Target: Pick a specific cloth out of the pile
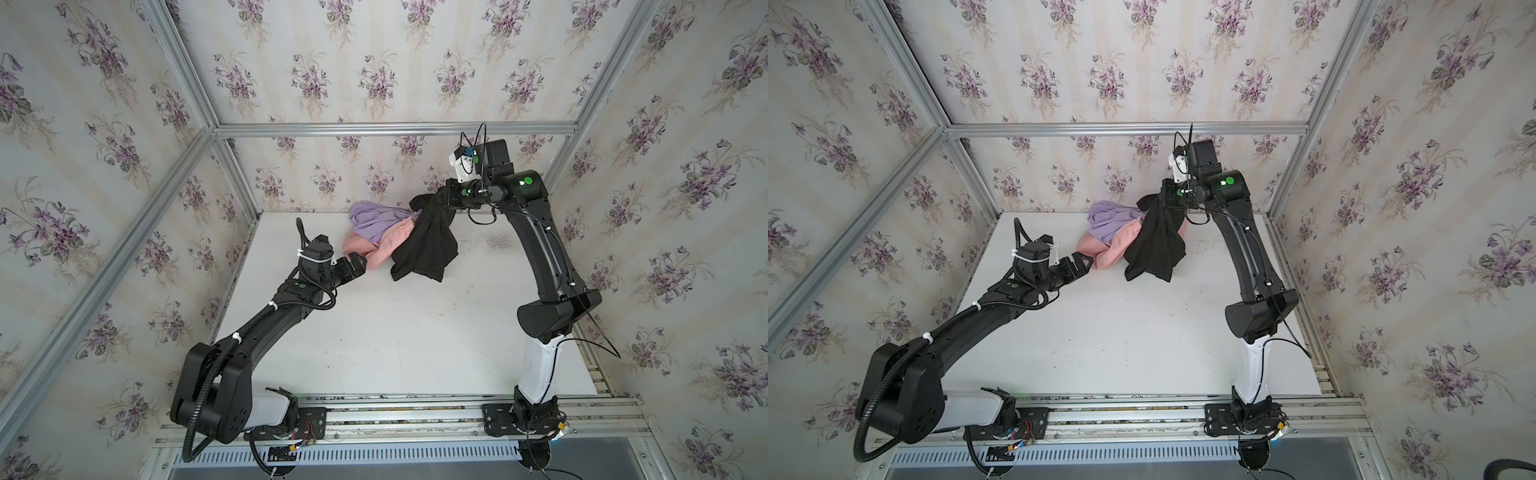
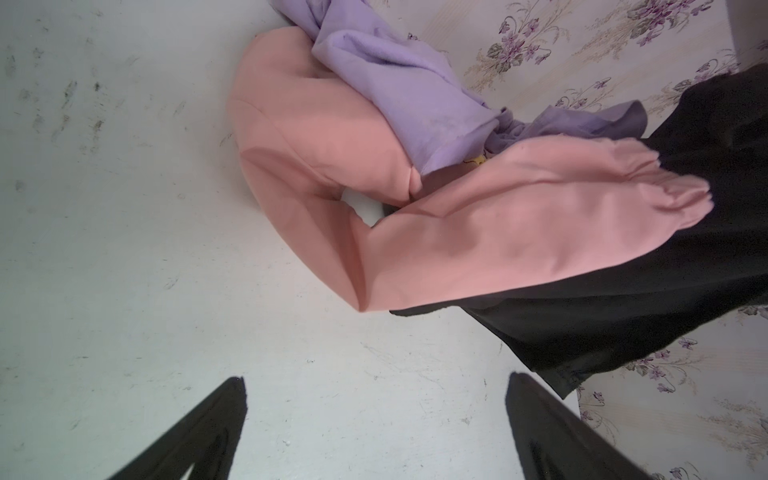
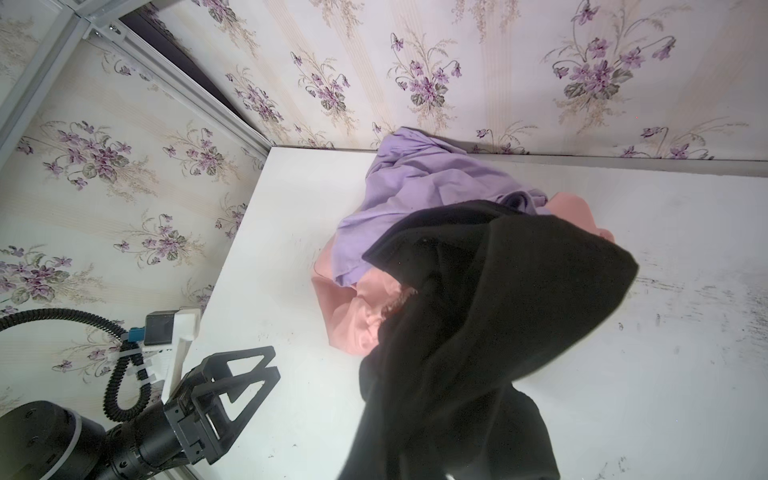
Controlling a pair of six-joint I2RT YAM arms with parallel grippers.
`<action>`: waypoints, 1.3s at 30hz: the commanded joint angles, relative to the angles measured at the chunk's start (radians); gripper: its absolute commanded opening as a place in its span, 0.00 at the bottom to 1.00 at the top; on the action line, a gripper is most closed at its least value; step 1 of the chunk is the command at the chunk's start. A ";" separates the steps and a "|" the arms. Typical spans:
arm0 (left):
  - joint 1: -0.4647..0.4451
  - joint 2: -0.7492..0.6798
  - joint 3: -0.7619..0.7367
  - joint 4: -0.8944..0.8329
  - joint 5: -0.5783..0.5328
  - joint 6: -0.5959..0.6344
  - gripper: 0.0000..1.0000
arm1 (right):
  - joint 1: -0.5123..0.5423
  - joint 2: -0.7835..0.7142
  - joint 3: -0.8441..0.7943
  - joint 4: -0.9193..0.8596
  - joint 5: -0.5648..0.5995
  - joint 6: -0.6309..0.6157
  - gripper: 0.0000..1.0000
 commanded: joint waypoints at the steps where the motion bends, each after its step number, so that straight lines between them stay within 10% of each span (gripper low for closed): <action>1: 0.000 -0.006 -0.001 0.013 -0.005 0.004 1.00 | 0.001 -0.029 0.019 0.054 0.009 -0.018 0.00; 39: -0.002 -0.119 -0.007 0.005 0.021 0.050 1.00 | -0.012 -0.224 0.019 -0.051 0.025 -0.163 0.00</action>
